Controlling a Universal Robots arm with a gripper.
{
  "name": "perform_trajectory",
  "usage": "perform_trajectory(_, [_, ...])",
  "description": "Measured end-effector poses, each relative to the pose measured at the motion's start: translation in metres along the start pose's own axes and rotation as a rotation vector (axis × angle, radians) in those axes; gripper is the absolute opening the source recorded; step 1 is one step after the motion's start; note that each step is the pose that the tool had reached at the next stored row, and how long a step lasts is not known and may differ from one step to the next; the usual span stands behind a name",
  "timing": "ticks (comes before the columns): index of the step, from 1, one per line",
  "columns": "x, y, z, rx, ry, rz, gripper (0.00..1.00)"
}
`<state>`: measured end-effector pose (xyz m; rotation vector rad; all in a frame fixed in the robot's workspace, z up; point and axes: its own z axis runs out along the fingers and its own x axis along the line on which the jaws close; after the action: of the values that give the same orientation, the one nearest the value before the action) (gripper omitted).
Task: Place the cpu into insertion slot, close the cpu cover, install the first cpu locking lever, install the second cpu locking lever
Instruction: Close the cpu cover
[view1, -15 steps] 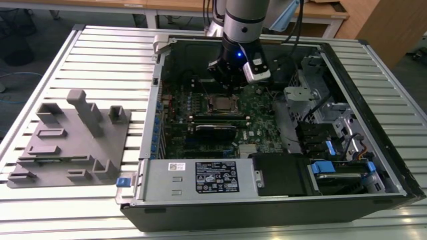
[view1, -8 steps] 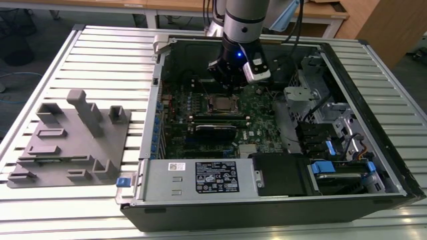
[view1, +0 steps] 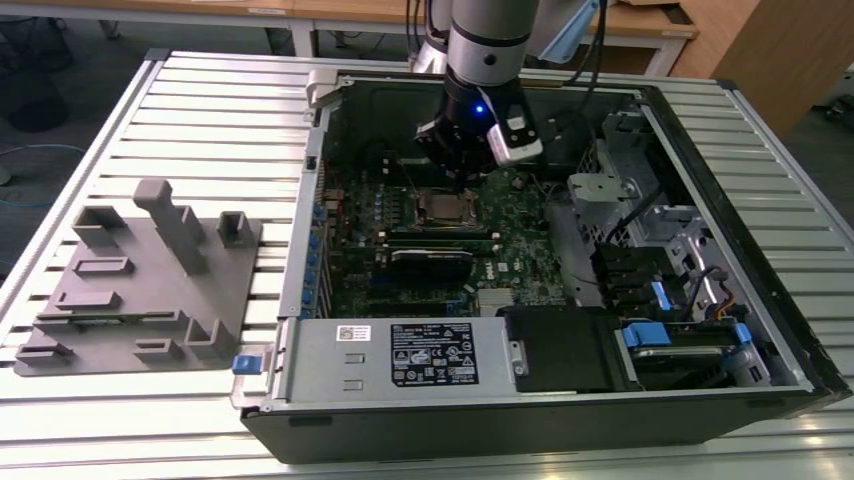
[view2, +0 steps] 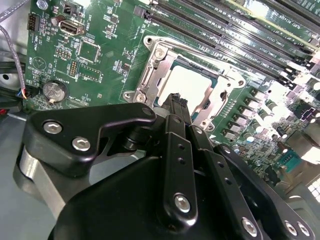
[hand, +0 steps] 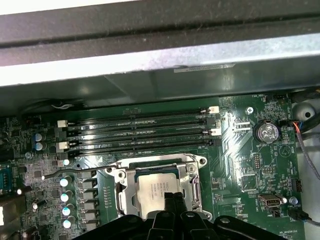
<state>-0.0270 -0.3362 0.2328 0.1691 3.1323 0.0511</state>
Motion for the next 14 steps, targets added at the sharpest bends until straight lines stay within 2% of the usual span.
perform_trajectory(9, [0.0000, 0.0000, 0.0000, 0.0000, 0.0000, -0.001, 0.11])
perform_trajectory(14, [0.0000, 0.0000, 0.0000, -0.0001, 0.0011, -0.033, 0.11])
